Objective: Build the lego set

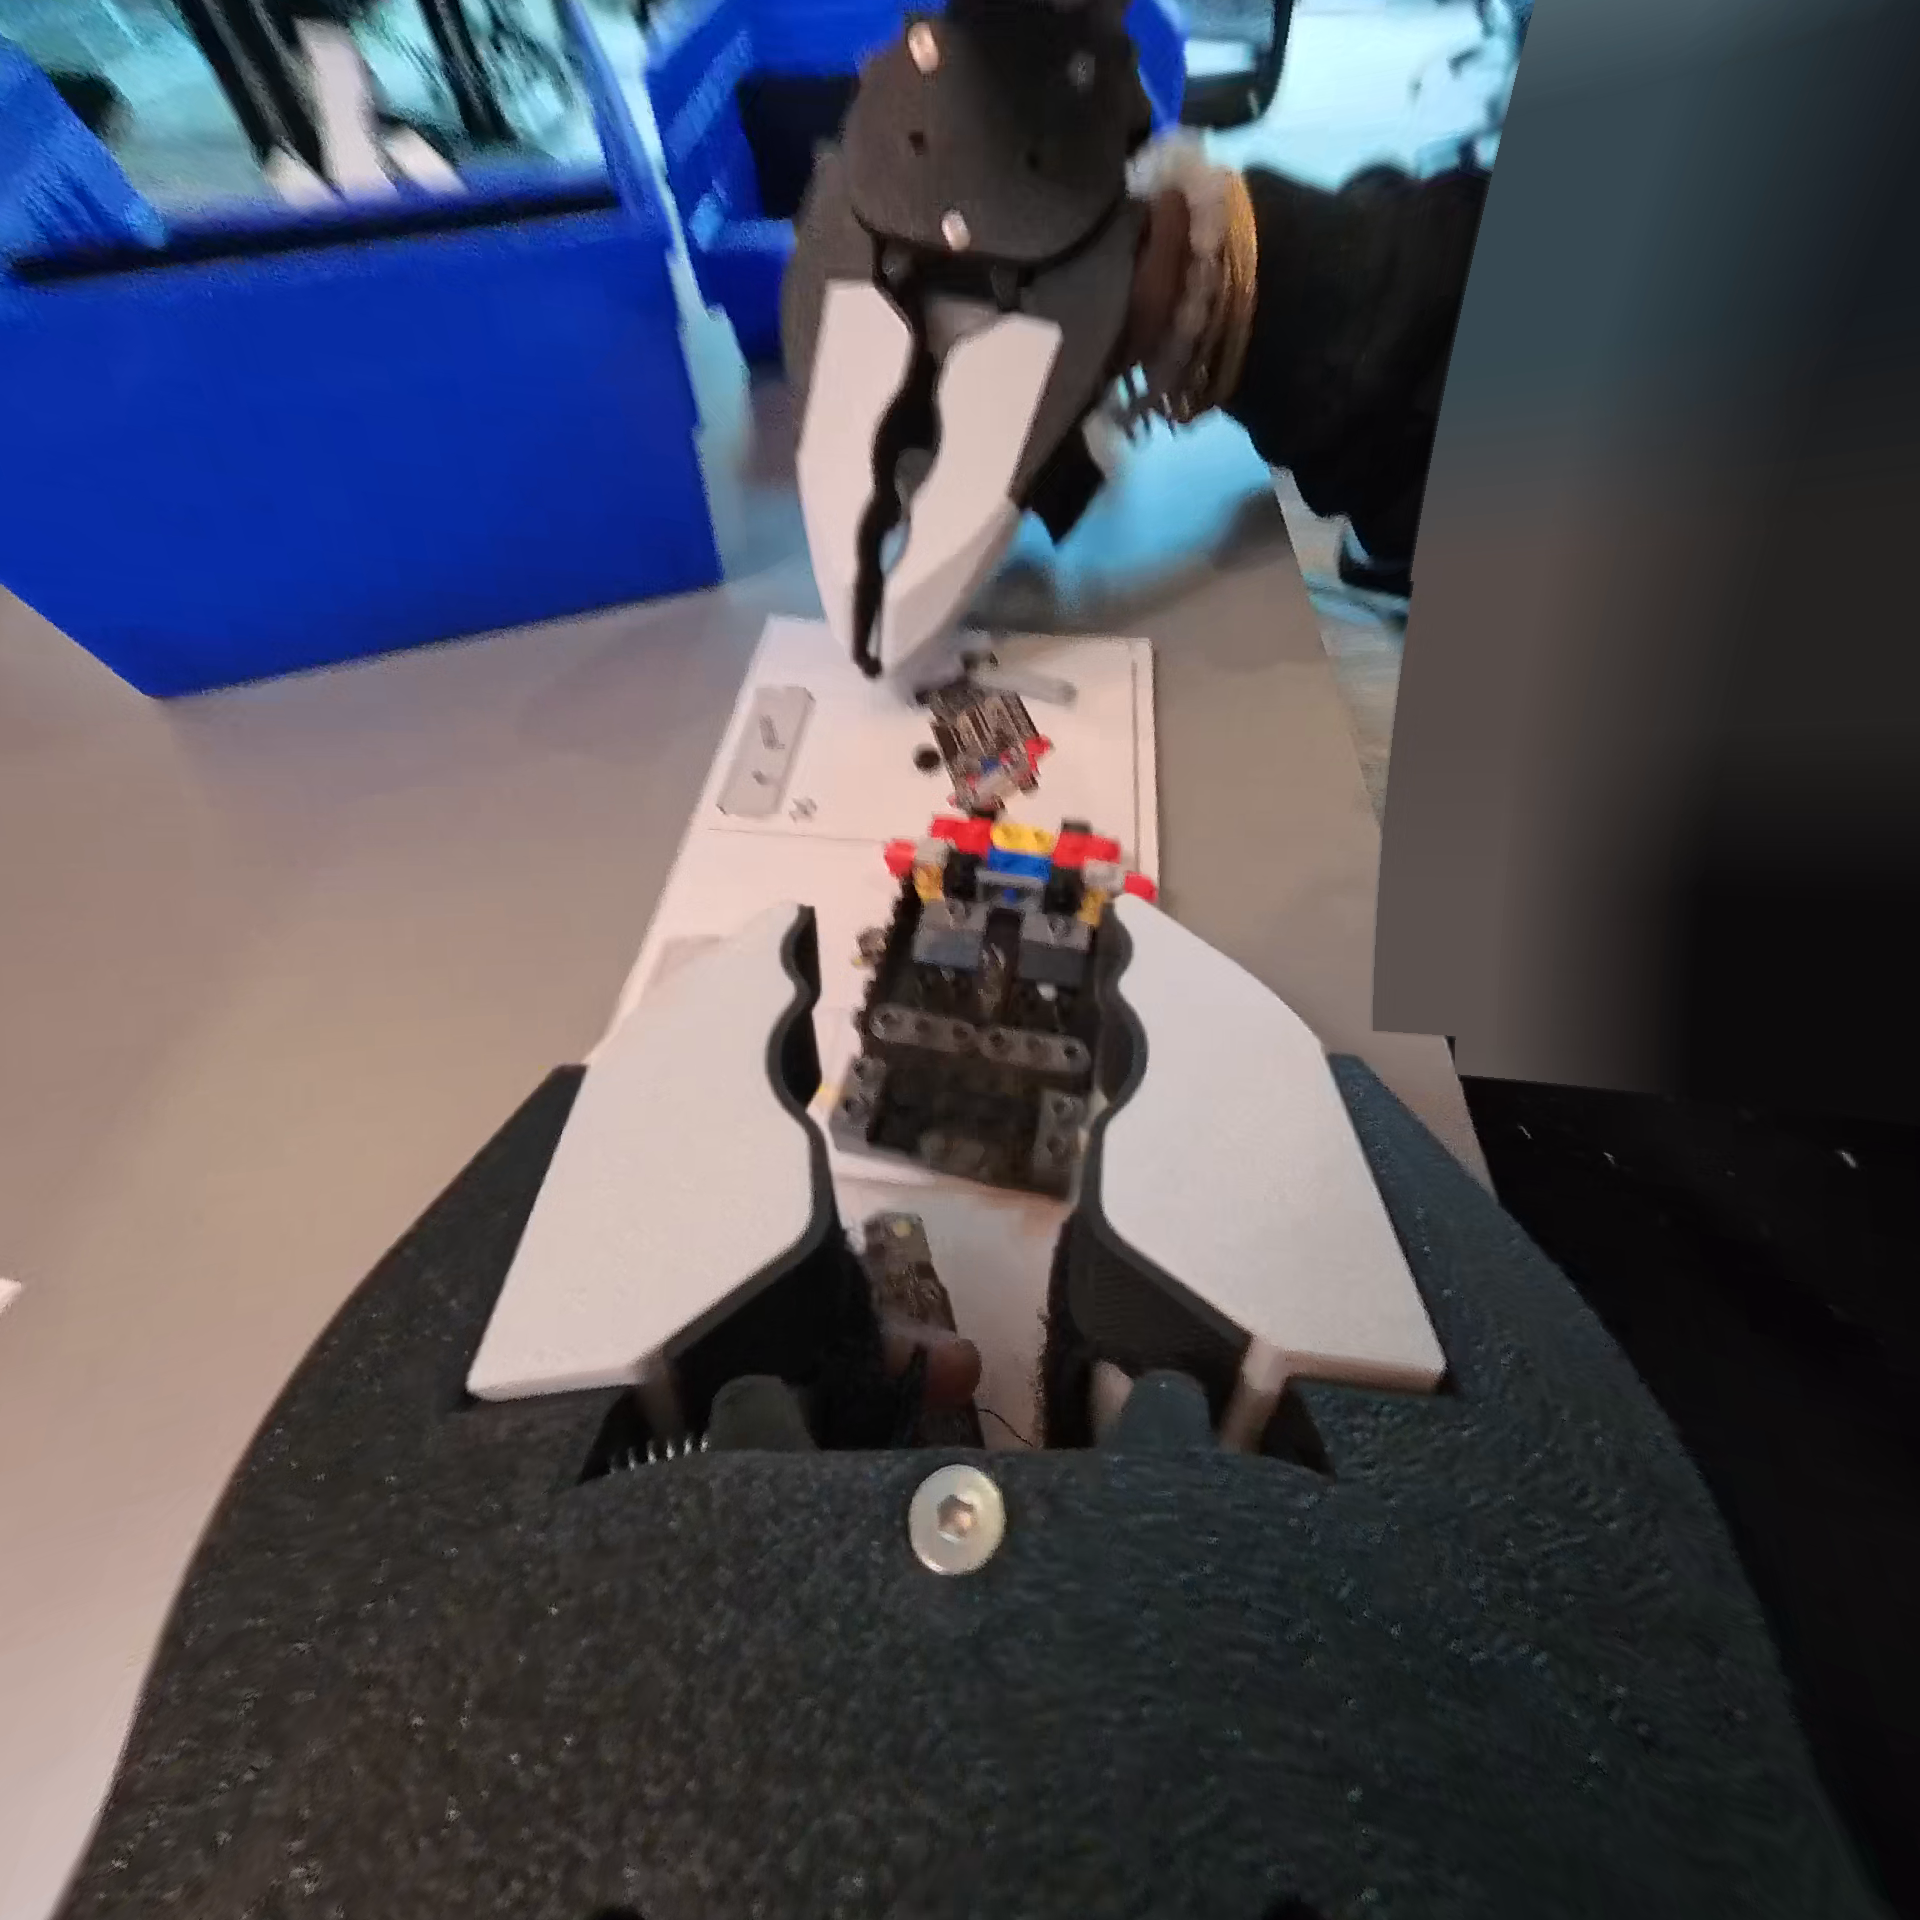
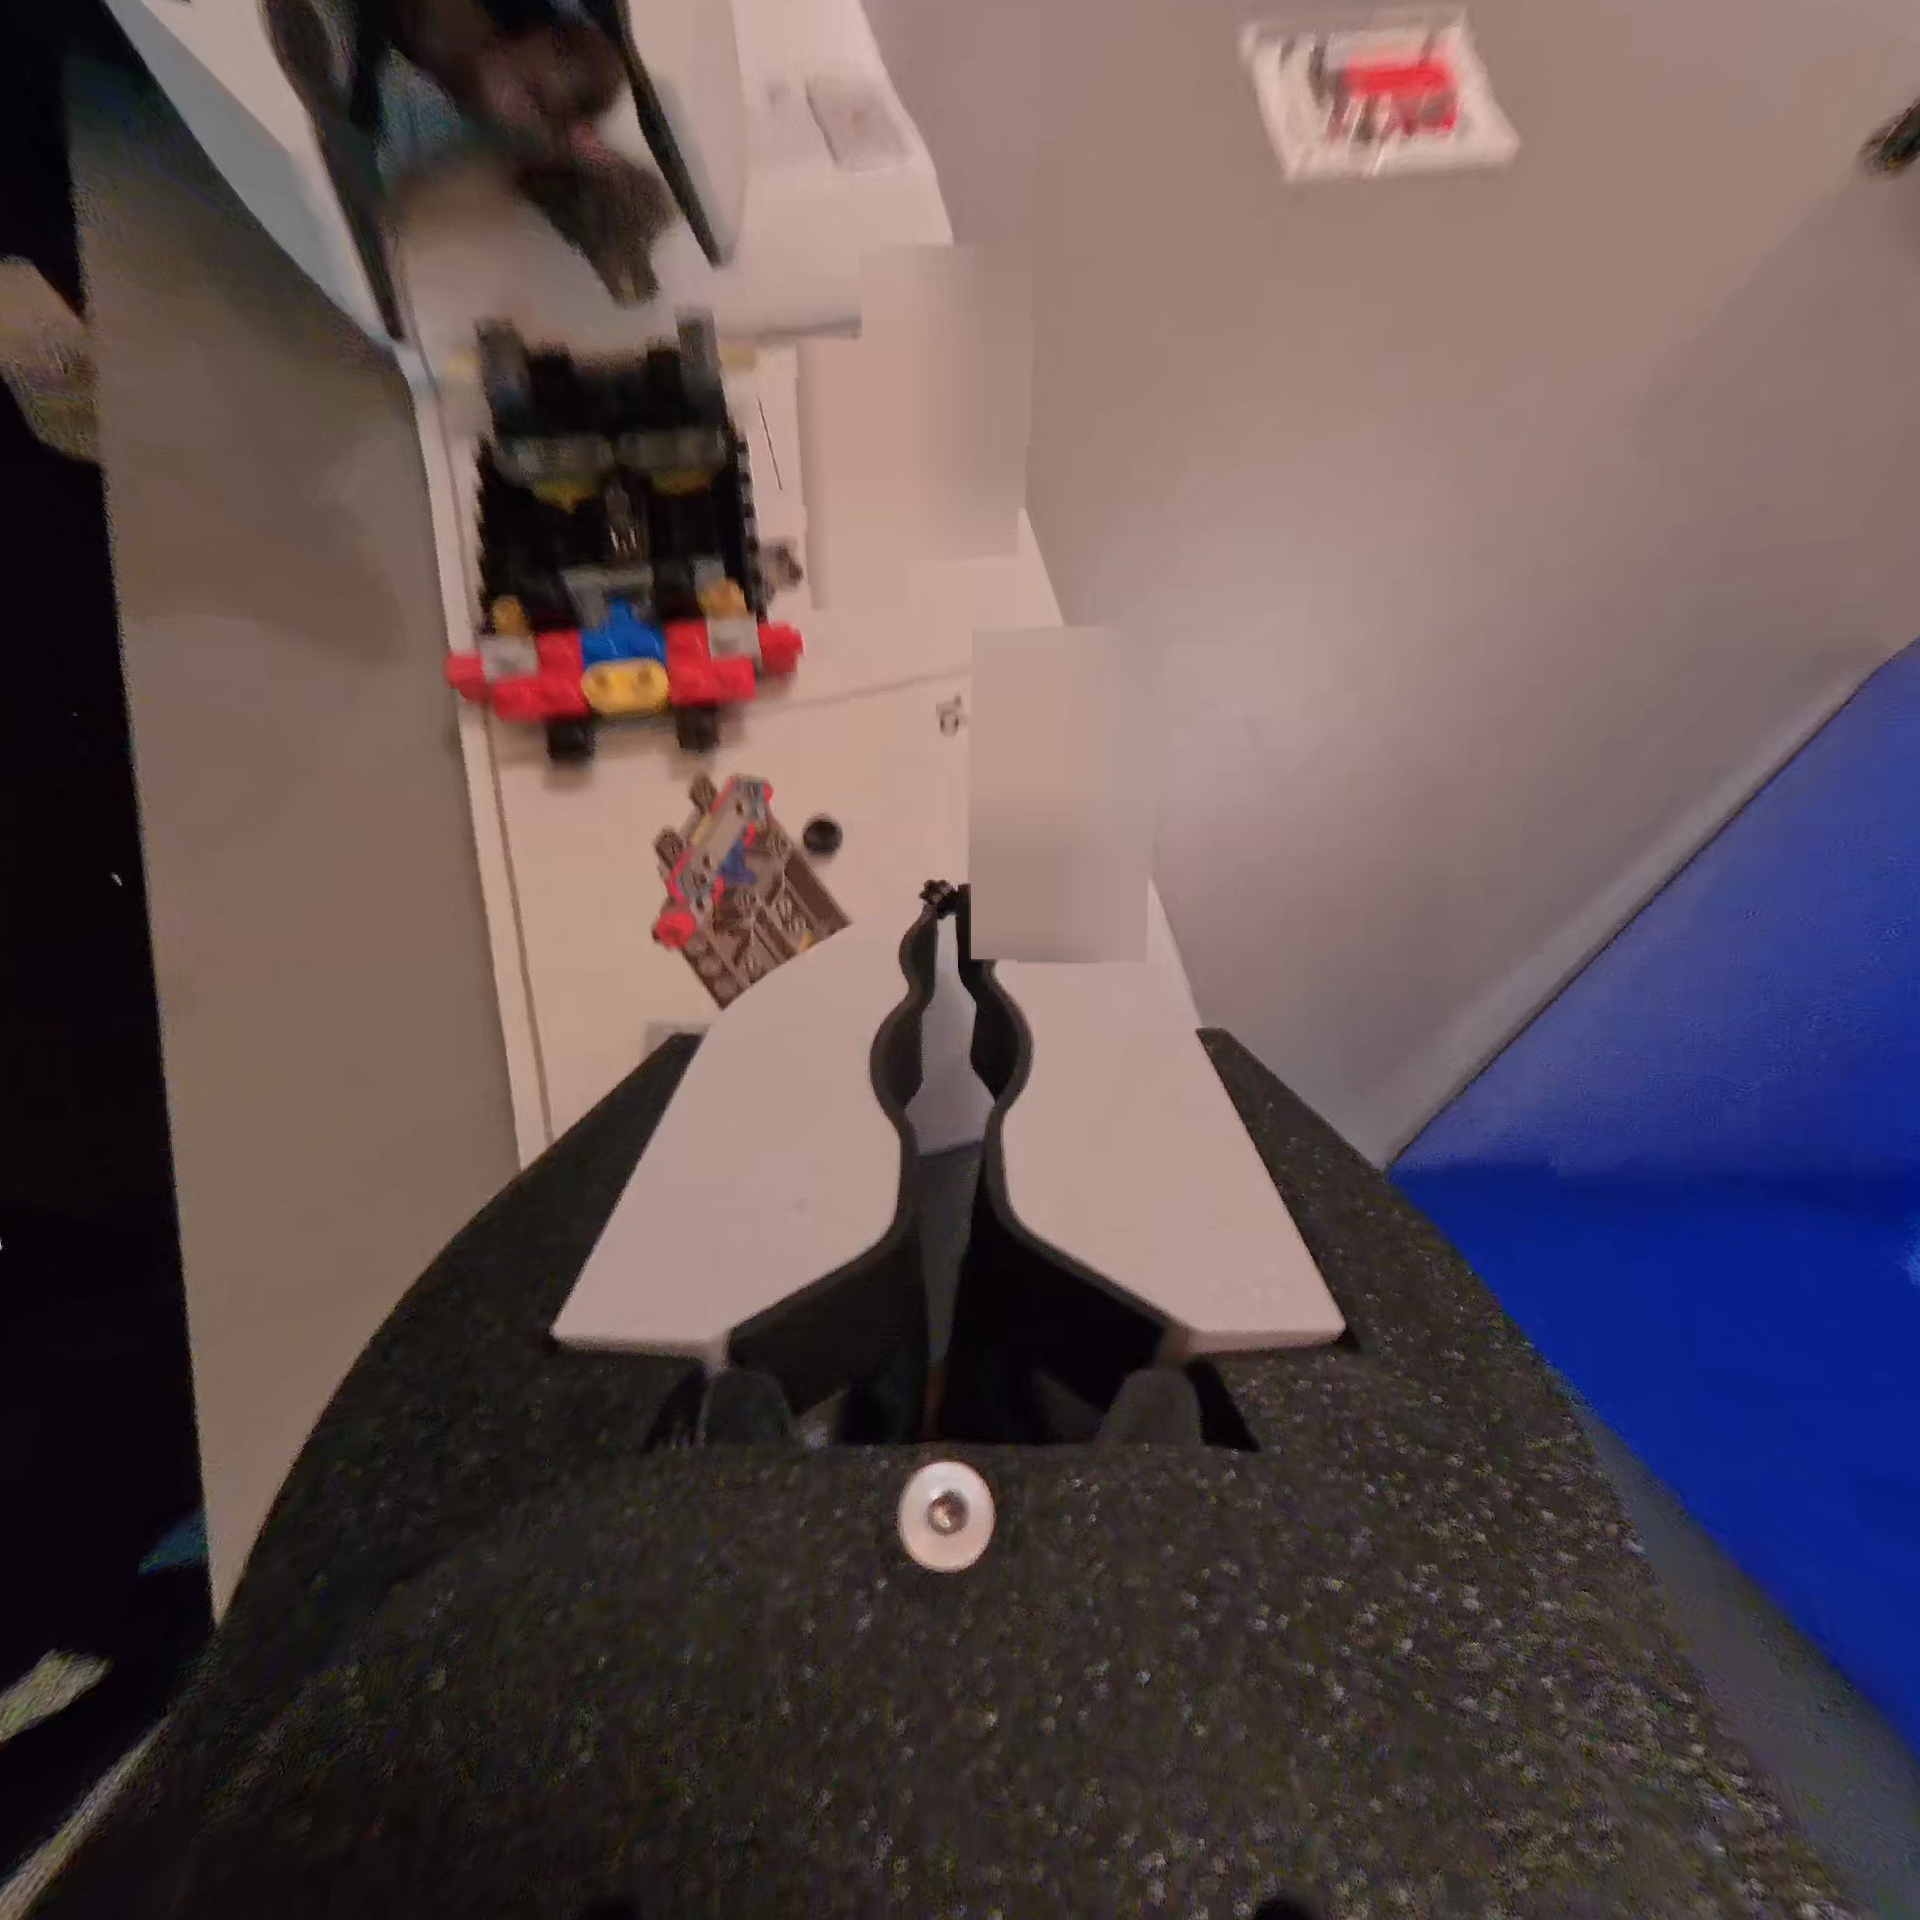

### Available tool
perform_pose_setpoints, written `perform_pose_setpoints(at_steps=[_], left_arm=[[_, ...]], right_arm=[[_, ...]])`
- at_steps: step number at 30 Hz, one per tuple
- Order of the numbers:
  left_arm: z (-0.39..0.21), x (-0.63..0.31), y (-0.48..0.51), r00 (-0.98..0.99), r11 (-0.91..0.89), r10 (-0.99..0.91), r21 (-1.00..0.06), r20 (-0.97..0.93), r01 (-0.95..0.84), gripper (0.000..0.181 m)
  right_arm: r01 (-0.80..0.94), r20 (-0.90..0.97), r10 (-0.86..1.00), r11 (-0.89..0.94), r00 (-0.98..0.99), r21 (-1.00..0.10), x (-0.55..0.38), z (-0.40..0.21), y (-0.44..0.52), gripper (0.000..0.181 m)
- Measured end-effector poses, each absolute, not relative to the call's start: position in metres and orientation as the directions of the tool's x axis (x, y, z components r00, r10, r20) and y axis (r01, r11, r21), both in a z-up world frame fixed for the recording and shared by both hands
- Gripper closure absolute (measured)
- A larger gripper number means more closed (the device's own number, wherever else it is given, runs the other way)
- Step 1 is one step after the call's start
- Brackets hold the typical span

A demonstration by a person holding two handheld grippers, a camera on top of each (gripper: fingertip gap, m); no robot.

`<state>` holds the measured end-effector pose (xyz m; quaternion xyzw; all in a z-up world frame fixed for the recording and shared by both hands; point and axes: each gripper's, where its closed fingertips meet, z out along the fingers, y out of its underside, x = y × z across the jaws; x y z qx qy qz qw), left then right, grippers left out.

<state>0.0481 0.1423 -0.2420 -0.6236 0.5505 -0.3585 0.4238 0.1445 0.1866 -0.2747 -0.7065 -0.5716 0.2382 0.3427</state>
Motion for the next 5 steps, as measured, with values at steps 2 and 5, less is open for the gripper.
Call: perform_pose_setpoints(at_steps=[2,5], left_arm=[[-0.219,0.054,0.148,0.203,-0.063,-0.979,-0.969,0.013,-0.237,0.141],[-0.179,0.064,0.144,0.119,-0.375,-0.917,-0.924,0.381,0.072,0.151]], right_arm=[[0.521,0.143,0.962,0.001,0.232,-0.854,0.130,-0.243,0.188,0.178],[0.336,0.395,0.883,0.303,0.253,-0.892,0.103,-0.184,0.174,0.178]])
